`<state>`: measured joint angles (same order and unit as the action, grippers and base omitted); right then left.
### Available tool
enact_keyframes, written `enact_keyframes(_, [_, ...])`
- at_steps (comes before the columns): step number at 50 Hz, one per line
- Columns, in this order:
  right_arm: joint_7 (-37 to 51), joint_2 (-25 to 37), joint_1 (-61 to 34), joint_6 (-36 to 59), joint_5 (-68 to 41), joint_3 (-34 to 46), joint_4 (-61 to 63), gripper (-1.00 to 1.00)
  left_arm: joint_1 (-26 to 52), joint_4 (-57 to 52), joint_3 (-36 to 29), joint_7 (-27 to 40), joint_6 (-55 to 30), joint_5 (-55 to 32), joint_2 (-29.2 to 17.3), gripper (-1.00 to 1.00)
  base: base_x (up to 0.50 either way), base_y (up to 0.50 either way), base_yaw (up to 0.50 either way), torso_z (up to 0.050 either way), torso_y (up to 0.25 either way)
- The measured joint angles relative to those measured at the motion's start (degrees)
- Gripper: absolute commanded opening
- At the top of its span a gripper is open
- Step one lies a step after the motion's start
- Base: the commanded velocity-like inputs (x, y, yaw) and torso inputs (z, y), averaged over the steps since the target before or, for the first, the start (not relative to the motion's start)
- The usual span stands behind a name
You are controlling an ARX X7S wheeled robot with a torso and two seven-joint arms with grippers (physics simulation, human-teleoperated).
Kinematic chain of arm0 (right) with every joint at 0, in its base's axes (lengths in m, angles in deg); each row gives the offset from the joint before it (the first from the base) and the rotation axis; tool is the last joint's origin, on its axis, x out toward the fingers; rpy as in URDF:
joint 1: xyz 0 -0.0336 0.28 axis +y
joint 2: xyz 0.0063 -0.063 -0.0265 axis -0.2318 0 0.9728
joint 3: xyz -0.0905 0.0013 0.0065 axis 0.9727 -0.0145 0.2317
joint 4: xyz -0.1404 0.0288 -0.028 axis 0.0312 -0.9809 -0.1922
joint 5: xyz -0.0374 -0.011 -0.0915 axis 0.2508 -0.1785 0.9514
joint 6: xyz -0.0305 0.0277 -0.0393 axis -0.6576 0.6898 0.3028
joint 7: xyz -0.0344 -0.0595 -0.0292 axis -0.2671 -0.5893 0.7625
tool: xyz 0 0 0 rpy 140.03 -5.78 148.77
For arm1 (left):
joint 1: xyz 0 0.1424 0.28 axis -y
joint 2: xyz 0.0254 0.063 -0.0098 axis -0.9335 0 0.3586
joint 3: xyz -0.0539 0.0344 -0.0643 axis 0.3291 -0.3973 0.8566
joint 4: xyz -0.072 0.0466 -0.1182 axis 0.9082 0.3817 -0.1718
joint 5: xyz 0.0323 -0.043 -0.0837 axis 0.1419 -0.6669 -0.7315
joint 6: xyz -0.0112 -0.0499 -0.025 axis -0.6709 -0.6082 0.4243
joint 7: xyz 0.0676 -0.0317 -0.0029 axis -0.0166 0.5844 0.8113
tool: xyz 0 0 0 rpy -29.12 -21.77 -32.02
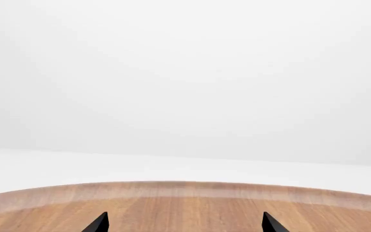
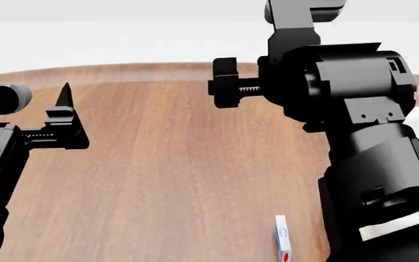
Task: Pick up the alphabet soup and the cream cheese box, and put them in the basket.
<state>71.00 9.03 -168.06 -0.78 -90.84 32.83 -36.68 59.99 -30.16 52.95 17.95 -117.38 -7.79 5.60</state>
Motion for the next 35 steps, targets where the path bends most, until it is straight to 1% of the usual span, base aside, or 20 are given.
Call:
enact_keyframes(7, [-2.67,-2.19,-0.58,0.28,1.75,0.09,-5.19,1.0,0.06,0.13,-0.07,0.04,0.1,-0.13,-0.02,1.0,0.0,0.0,0.0,0.0,0.0])
enact_keyframes(15, [-4.51,-3.35,0.0,2.14,5.47,-2.91,-8.05,1.0,0.18,0.13,-0.15,0.15,0.09,-0.29,-0.07,1.0,0.0,0.0,0.0,0.0,0.0])
enact_keyframes(24, [-6.16,-3.97,1.33,5.25,12.72,-9.62,-9.46,1.0,0.29,-0.11,-0.19,0.35,-0.05,-0.56,-0.17,1.0,0.0,0.0,0.0,0.0,0.0])
enact_keyframes(35, [-8.34,-4.96,3.52,8.9,24.55,-19.75,-10.11,1.0,0.29,-0.1,-0.28,0.47,0.0,-0.77,-0.31,1.0,0.0,0.0,0.0,0.0,0.0])
